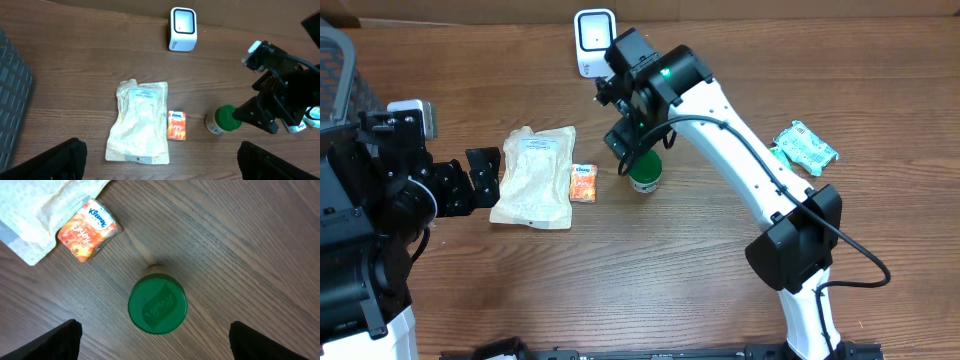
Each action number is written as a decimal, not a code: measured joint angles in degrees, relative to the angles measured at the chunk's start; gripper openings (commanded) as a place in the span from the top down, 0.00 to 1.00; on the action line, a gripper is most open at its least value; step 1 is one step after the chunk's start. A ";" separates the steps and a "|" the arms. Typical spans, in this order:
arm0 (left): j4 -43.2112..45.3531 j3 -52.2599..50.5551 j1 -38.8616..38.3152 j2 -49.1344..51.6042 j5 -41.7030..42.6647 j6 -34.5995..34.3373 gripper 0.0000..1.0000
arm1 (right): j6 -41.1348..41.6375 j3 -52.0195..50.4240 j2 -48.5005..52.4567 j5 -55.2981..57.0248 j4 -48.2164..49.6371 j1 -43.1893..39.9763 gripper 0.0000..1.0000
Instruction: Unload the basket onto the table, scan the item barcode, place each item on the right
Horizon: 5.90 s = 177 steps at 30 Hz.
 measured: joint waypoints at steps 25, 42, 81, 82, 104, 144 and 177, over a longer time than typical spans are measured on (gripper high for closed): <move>0.02 0.00 0.00 0.00 0.02 0.02 0.01 | 0.42 -14.82 0.00 5.77 13.18 0.63 0.11; 0.00 0.00 0.00 0.00 0.02 0.02 0.01 | 0.44 -21.51 -0.13 5.77 18.47 0.68 0.53; 0.00 0.00 0.00 0.00 0.02 0.02 0.01 | -40.98 -11.52 15.47 4.39 100.52 -6.80 0.96; 0.00 0.00 0.00 0.00 0.02 0.00 0.00 | -41.22 -11.52 16.41 3.80 101.02 -6.71 0.96; 0.00 0.00 0.00 0.13 0.02 0.02 0.01 | -41.62 -11.52 18.29 1.01 102.68 -6.05 0.96; 0.00 0.07 0.02 0.63 0.02 0.02 0.00 | 10.69 -21.44 -8.46 -0.44 22.18 -23.69 0.96; 0.00 0.07 0.00 0.63 0.00 0.02 0.00 | 10.80 -33.44 -8.44 5.46 31.15 -30.82 0.41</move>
